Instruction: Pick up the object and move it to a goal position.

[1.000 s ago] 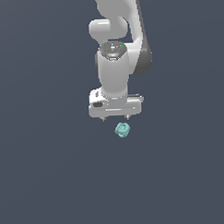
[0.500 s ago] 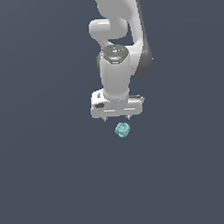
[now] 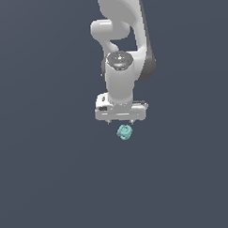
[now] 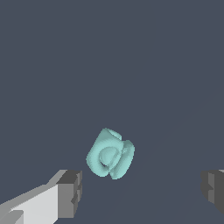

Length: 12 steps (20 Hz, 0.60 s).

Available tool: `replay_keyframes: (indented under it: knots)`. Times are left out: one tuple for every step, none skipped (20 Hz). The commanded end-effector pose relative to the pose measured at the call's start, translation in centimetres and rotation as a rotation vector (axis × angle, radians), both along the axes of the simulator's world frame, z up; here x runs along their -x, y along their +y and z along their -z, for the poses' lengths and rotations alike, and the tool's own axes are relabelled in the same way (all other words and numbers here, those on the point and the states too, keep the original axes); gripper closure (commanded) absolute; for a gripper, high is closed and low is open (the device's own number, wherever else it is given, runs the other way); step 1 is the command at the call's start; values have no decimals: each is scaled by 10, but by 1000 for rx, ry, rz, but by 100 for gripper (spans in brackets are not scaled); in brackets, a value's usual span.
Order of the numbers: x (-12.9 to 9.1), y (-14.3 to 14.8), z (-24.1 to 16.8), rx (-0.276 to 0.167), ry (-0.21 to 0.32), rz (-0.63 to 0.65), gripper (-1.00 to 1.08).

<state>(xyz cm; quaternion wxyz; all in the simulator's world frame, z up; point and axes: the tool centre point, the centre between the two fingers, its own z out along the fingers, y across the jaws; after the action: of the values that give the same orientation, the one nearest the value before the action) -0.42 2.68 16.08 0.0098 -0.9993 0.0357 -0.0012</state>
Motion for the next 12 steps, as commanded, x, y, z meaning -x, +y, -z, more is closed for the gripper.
replay_keyframes:
  knots:
    - [2,3,7,1,2,46,-92]
    - [2,4,10,1,2,67,-92]
    - [3,6,13,1,3,89,-92]
    - [4,7,17,2,4,113,-92]
    - [5,8,20,2,4,137,-92]
    - [6,10,23,3,5,161,-92]
    - [7,11,27,4,5,186,-92]
    - [8,12,30,5,6,210,-92]
    - [9,14,34,5,6,235,-92]
    - [10,15,37,6,7,259,-92]
    - [11,16,41,7,7,283,-92]
    - [12,18,44,8,8,306,-92]
